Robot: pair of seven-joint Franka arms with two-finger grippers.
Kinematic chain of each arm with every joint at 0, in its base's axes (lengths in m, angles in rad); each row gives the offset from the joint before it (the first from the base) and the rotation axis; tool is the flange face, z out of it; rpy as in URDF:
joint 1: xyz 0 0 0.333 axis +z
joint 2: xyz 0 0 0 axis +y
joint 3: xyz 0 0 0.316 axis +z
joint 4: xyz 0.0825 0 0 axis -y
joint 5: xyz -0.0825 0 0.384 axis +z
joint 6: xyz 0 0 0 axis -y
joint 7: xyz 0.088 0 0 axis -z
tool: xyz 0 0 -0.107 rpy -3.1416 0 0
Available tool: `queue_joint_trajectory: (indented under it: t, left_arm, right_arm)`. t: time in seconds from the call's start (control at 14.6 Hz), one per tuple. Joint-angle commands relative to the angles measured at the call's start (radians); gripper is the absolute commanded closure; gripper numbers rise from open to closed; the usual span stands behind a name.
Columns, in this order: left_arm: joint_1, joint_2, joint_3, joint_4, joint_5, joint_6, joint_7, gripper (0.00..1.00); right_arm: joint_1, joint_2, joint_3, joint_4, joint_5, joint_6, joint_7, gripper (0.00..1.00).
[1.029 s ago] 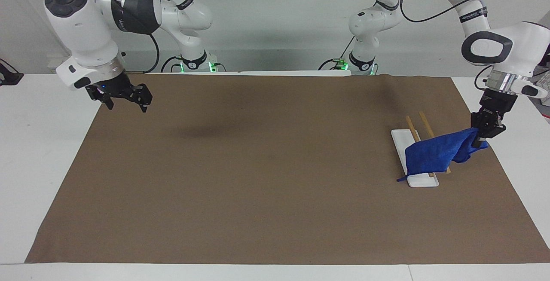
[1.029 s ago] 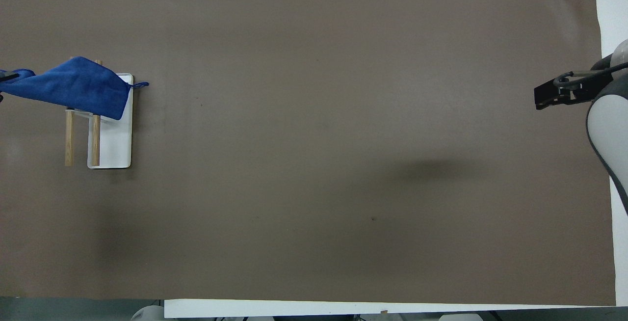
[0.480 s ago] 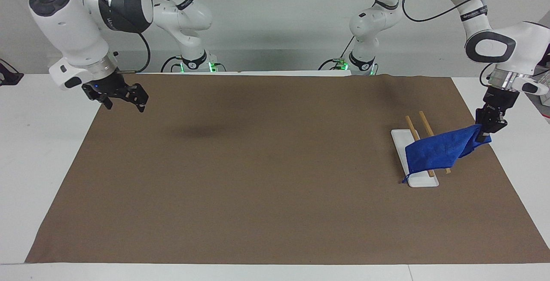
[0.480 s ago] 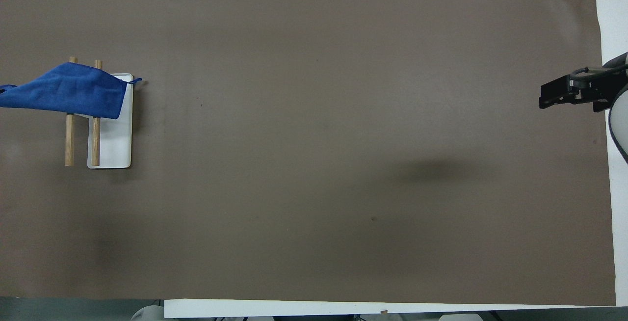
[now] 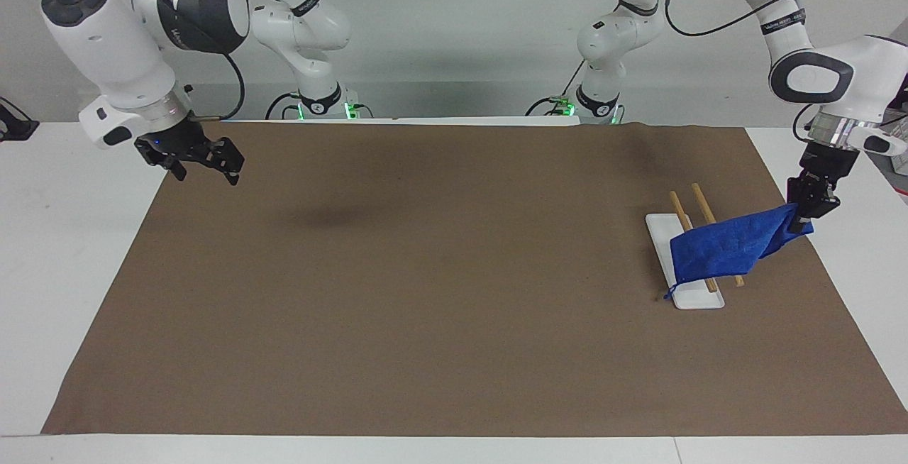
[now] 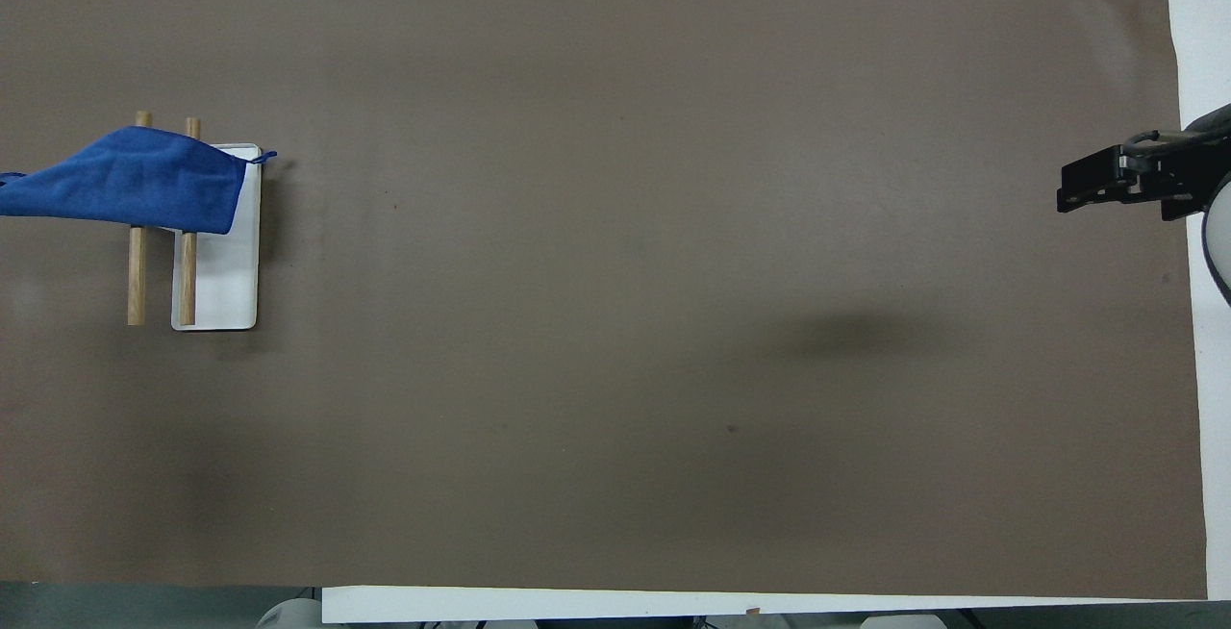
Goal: Right arm passes towel to left arm to hang
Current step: 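Open the left gripper and release the towel onto the rods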
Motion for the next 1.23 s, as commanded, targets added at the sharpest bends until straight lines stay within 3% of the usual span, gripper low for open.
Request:
queue_joint_trajectory:
  t: [0.0,0.34,0.48,0.62,0.82,0.96,1.17]
  left_arm:
    - [0.012,-0.013,-0.009,0.006,0.026,0.006,0.006,0.0]
    - [0.001,0.012,-0.011,0.094,0.186,-0.057,0.001,0.0]
    - [-0.002,0.015,-0.014,0.152,0.319,-0.12,0.007,0.0]
    - [-0.04,0.019,-0.017,0.242,0.436,-0.26,0.006,0.0]
    - [-0.117,0.049,-0.019,0.408,0.488,-0.524,0.01,0.0]
    - [-0.174,0.044,-0.022,0.468,0.562,-0.655,0.012,0.0]
    - [-0.26,0.038,-0.022,0.552,0.579,-0.876,0.03,0.0]
  right_arm:
    - [-0.007,0.007,0.002,0.017,0.012,-0.019,0.0,0.0]
    - [-0.007,0.007,0.002,0.019,0.012,-0.019,0.0,0.0]
    - [-0.007,0.007,0.002,0.017,0.012,-0.019,0.0,0.0]
    - [-0.007,0.004,0.001,0.019,0.012,-0.018,0.0,0.0]
    - [-0.003,-0.019,0.001,0.017,0.012,-0.011,0.001,0.0]
    - [-0.003,-0.028,0.002,0.008,0.012,-0.019,0.0,0.0]
    - [-0.002,-0.03,0.002,0.006,0.012,-0.019,0.0,0.0]
